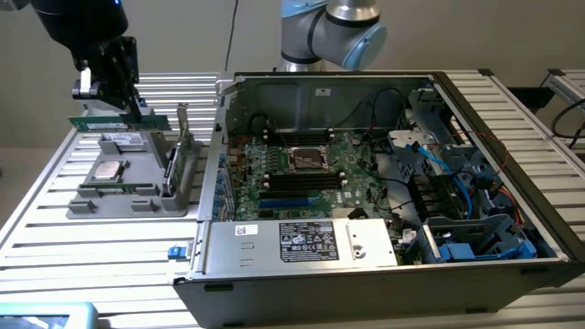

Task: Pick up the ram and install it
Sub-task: 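Pick up the ram and move it above insertion slot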

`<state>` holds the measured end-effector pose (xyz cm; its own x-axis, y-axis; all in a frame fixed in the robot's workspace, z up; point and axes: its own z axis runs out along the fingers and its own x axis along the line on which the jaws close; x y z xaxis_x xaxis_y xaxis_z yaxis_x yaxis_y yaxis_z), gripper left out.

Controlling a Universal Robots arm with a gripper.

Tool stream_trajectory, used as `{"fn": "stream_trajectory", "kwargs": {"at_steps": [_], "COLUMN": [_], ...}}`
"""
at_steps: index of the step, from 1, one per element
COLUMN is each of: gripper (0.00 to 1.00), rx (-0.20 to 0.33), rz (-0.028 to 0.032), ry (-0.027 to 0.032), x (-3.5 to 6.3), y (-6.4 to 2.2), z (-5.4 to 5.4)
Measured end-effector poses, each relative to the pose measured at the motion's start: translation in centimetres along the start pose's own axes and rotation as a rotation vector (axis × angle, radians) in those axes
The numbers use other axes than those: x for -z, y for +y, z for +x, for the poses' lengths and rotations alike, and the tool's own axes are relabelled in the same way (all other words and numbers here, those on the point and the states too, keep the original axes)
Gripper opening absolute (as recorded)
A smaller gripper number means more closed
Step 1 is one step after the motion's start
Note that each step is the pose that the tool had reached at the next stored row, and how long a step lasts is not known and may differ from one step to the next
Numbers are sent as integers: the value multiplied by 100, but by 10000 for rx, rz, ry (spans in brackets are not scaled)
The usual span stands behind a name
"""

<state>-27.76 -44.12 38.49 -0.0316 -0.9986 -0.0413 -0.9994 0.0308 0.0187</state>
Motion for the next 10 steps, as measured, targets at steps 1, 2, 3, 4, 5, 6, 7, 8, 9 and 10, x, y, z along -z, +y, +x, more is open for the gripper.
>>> {"fn": "stream_trajectory", "kwargs": {"at_steps": [1, 2, 3, 4, 5, 6, 7, 8, 9, 10], "gripper": [12, 12, 12, 12, 12, 12, 12, 12, 12, 12], "rx": [0, 0, 0, 0, 0, 0, 0, 0, 1, 2], "rz": [1, 2, 2, 2, 1, 2, 3, 15, 27, 37], "ry": [1, 0, 0, 0, 1, 0, 1, -1, 0, -2], "x": [1, 1, 2, 3, 4, 5, 9, 21, 40, 61], "y": [-42, -85, -133, -178, -223, -268, -311, -345, -376, -405], "z": [-1, -2, -4, -6, -7, -8, -10, -11, -13, -15]}}
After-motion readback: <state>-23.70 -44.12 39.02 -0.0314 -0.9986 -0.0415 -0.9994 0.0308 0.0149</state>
